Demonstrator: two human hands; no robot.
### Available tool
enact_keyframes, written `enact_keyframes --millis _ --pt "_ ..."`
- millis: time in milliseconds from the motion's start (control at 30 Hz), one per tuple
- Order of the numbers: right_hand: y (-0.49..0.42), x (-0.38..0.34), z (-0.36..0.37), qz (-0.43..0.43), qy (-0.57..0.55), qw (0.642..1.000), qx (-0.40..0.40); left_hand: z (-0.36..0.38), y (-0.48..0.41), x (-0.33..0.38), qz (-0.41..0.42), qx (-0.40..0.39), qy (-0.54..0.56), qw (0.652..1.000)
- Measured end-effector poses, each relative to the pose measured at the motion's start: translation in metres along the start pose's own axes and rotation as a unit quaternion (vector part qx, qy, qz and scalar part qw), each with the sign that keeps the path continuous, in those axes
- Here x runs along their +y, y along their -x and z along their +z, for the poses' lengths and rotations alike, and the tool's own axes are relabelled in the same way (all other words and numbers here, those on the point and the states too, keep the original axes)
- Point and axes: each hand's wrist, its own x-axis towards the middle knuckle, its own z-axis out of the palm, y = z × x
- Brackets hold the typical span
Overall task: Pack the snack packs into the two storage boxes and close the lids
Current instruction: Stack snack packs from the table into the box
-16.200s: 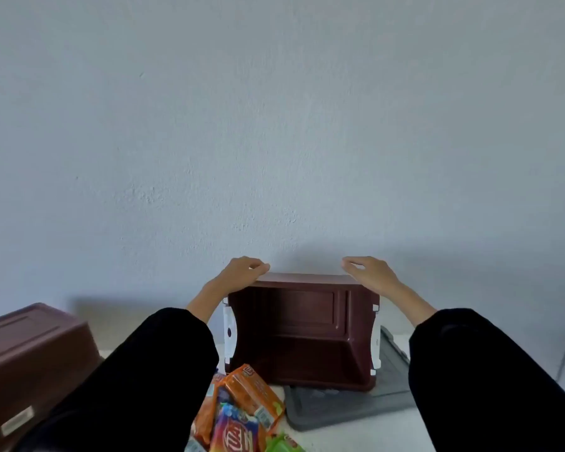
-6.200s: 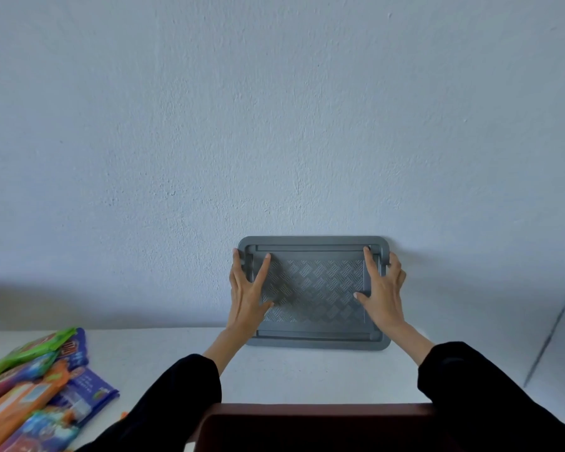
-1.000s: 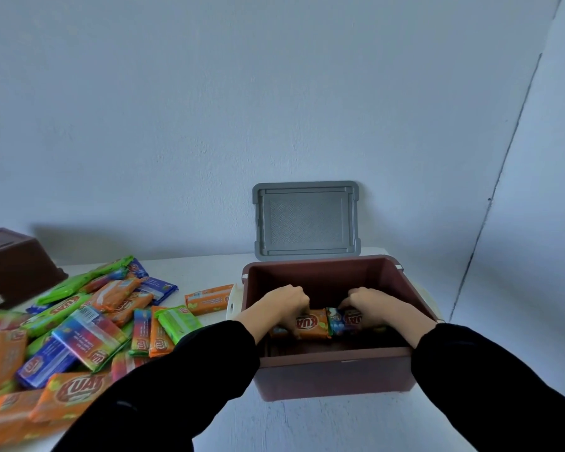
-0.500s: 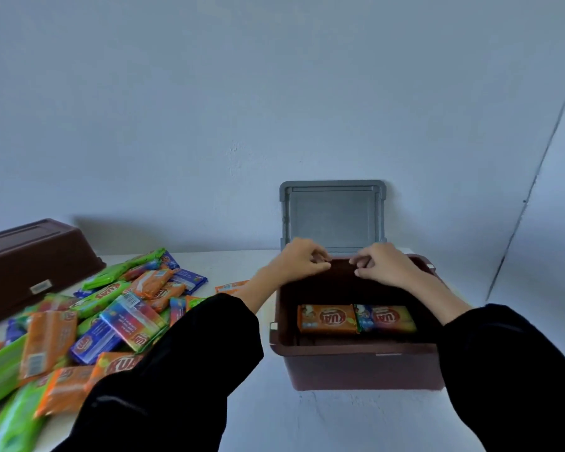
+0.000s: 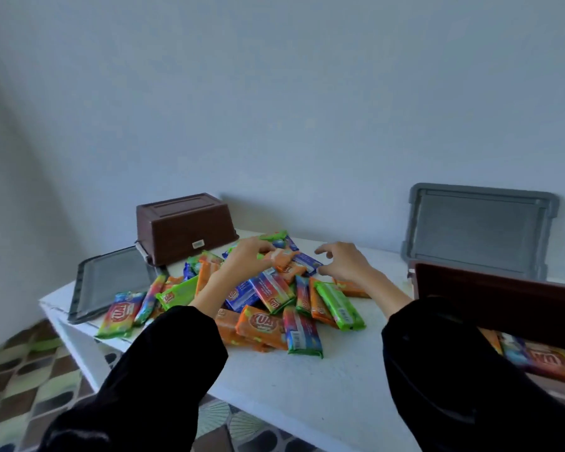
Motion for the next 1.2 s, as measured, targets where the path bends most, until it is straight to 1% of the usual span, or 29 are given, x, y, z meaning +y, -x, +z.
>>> enact_keyframes --millis 133,200,300,400,500,567,700,800,900,1033,1133,1200 --pt "-0.009 -0.021 0.055 -0.036 -0.013 0.999 -0.033 0.004 0.026 -0.062 -0.147 0.028 -0.075 0.986" --pt "-0.013 -0.028 0.078 -0.045 -0.019 0.998 -0.040 0.010 0.036 -0.081 -0.189 0.028 -0.077 0.979" --pt "-0.020 -0.036 0.104 -0.033 -0.002 0.998 -0.051 0.025 0.045 -0.096 -0.227 0.038 -0.077 0.970" --pt "-0.025 -0.040 0.123 -0.021 0.009 1.000 -0.016 0.041 0.047 -0.098 -0.237 0.078 -0.105 0.963" --pt "-0.025 -0.042 0.133 -0.014 0.017 0.999 0.035 0.046 0.043 -0.101 -0.240 0.116 -0.105 0.958" --pt "-0.025 -0.042 0.134 -0.015 0.018 0.999 0.049 0.044 0.041 -0.103 -0.238 0.132 -0.105 0.957" --pt "-0.025 -0.042 0.134 -0.016 0.016 0.999 0.047 0.043 0.034 -0.102 -0.246 0.153 -0.108 0.951" --pt "-0.025 -0.042 0.135 -0.011 0.022 0.998 0.050 0.044 0.023 -0.096 -0.271 0.154 -0.117 0.943" --pt "-0.026 -0.041 0.135 -0.012 0.026 0.998 0.051 0.047 0.010 -0.092 -0.293 0.154 -0.088 0.940" --pt "-0.030 -0.041 0.133 -0.020 0.028 0.999 0.035 0.052 0.000 -0.094 -0.306 0.154 -0.092 0.935" --pt "-0.034 -0.039 0.130 -0.042 0.025 0.998 0.033 0.045 -0.001 -0.099 -0.292 0.146 -0.091 0.941" --pt "-0.036 -0.037 0.127 -0.070 0.025 0.997 0.017 0.035 0.001 -0.104 -0.253 0.146 -0.111 0.950"
